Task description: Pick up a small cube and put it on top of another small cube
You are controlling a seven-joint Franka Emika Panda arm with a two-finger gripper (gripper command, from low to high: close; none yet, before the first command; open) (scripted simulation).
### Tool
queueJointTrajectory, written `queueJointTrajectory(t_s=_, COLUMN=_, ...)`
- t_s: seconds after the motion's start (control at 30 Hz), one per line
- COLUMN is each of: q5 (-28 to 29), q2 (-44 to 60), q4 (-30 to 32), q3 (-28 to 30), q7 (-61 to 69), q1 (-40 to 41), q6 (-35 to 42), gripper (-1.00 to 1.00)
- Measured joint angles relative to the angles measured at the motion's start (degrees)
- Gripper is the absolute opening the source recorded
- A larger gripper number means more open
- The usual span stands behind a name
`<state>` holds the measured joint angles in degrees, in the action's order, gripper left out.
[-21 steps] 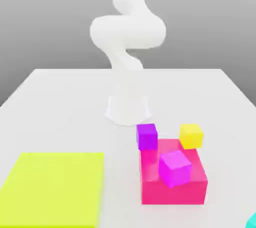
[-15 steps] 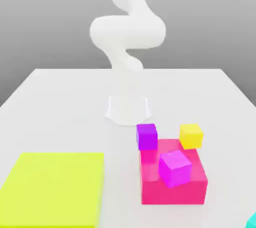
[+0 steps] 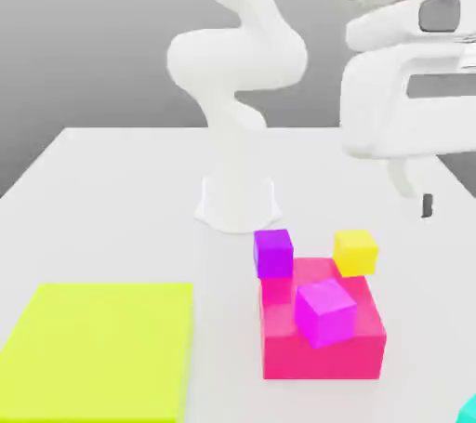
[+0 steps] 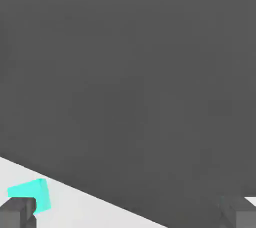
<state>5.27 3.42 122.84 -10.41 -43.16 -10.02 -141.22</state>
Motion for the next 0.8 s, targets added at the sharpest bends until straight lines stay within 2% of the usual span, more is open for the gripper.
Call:
queueJointTrajectory(t_s=0.37, q5=4.95, q2=23.15, q4=-4.23, q3=-1.97, q7=-0.44, q1=-6.50, q6=-4.20, gripper=0.00)
queueJointTrajectory(t_s=0.5, q5=7.09, q2=31.44, q4=-6.15, q3=-0.25, q7=-1.64, q1=-8.51, q6=-9.34, gripper=0.00)
queueJointTrajectory(t_s=0.53, q5=7.45, q2=32.78, q4=-6.48, q3=0.15, q7=-1.91, q1=-8.84, q6=-10.33, gripper=-1.00)
queueJointTrajectory(t_s=0.8, q5=6.93, q2=31.37, q4=-6.12, q3=-0.23, q7=-1.54, q1=-8.59, q6=-9.26, gripper=-1.00)
